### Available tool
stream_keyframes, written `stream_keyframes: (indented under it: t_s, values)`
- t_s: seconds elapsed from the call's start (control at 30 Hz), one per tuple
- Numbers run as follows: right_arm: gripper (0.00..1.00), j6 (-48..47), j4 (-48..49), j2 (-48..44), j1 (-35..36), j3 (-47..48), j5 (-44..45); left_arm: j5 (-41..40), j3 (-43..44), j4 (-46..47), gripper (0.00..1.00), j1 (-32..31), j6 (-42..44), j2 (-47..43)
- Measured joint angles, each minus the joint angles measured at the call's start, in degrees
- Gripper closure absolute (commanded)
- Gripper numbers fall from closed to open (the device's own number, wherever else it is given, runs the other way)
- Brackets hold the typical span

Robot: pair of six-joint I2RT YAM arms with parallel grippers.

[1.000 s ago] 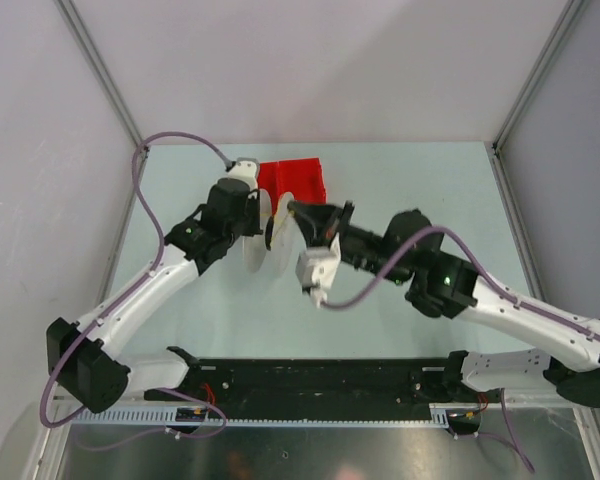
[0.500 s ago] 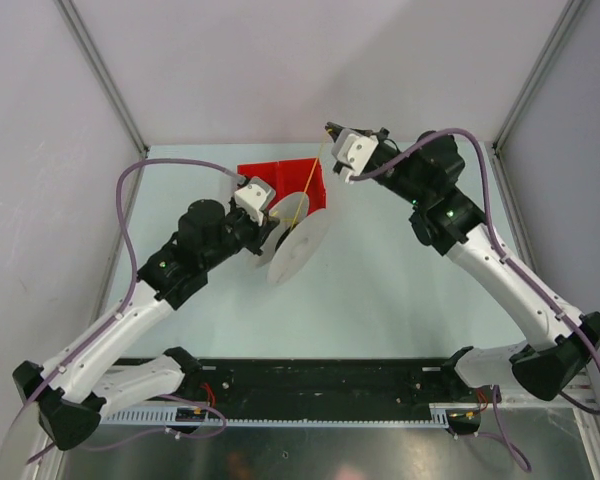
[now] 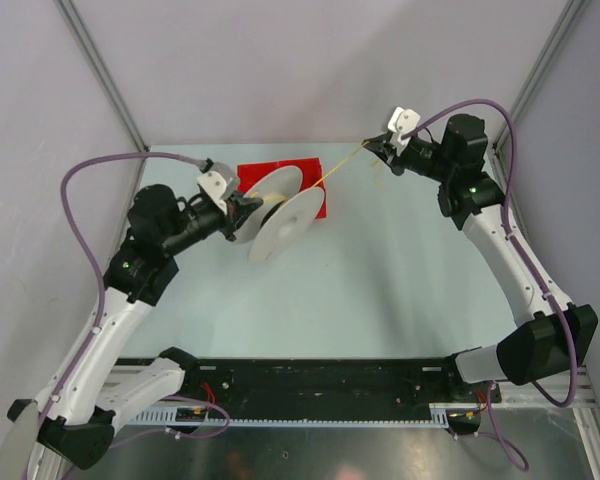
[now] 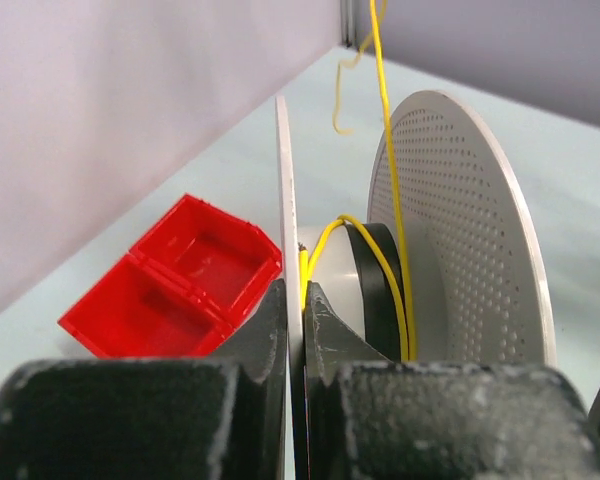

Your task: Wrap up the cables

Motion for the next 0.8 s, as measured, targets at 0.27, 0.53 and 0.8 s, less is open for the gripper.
stream_keyframes:
  t_s: [0.27,0.53,0.8]
  values:
    - [0.86,4.6,-9.8,0.3,-2.4,-1.2,-7.3,7.1,12.2,-4.5,1.00,5.0,-10.2,4.0]
    - [0.17,9.7,-16.4,0.0,-3.5,-4.9,-8.9,7.5,23.4,-6.1,1.00,8.5,-23.4,10.3]
    - [0.06,14.1,-16.5,-8.9,-3.5,-8.4,-9.7,-2.1,26.4,-6.3,0.98,8.5,-34.2,11.5]
